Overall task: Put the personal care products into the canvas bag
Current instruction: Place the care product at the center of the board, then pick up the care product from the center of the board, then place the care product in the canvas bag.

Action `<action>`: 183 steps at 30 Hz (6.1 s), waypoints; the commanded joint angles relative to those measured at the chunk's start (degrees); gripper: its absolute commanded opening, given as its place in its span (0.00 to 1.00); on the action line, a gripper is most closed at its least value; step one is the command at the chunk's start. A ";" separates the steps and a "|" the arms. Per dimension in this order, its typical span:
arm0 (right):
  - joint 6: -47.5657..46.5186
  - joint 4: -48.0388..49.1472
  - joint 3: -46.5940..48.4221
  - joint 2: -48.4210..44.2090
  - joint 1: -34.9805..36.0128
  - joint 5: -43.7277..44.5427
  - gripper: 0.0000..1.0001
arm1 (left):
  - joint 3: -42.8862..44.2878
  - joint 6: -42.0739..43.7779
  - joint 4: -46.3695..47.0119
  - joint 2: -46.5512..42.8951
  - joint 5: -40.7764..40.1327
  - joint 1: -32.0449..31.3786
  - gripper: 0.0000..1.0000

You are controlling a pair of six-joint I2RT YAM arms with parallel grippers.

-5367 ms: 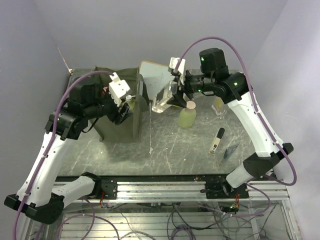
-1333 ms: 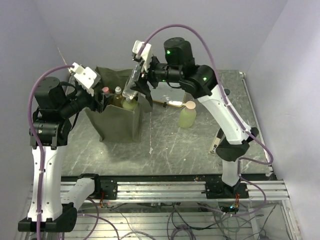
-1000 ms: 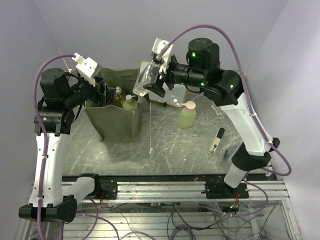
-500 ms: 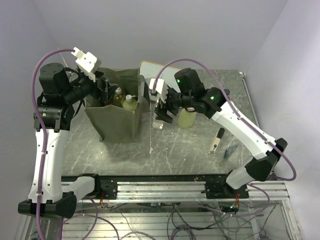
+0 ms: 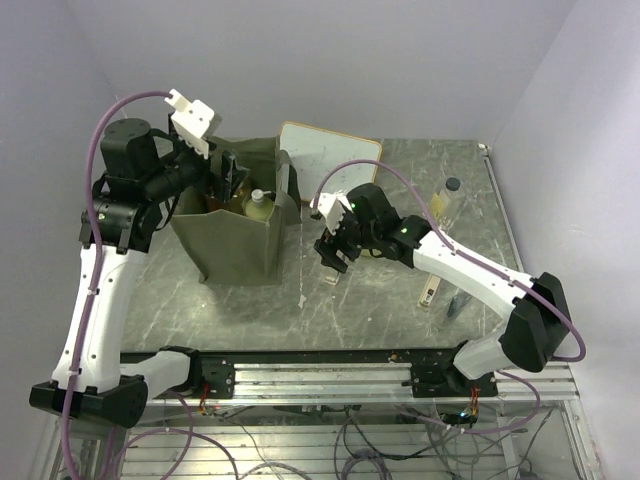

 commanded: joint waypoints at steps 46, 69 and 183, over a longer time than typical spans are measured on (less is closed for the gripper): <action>8.74 14.02 -5.50 -3.41 -4.36 -7.68 0.98 | -5.36 3.93 3.21 0.36 -6.20 -13.91 0.97; 5.82 10.24 -2.29 -22.42 -42.93 -12.02 0.99 | -3.63 -3.49 4.55 17.07 -21.91 -42.26 0.96; -8.68 2.42 -9.65 -24.00 -45.23 -29.67 0.97 | 17.31 -8.12 0.06 2.49 -32.34 -11.47 0.07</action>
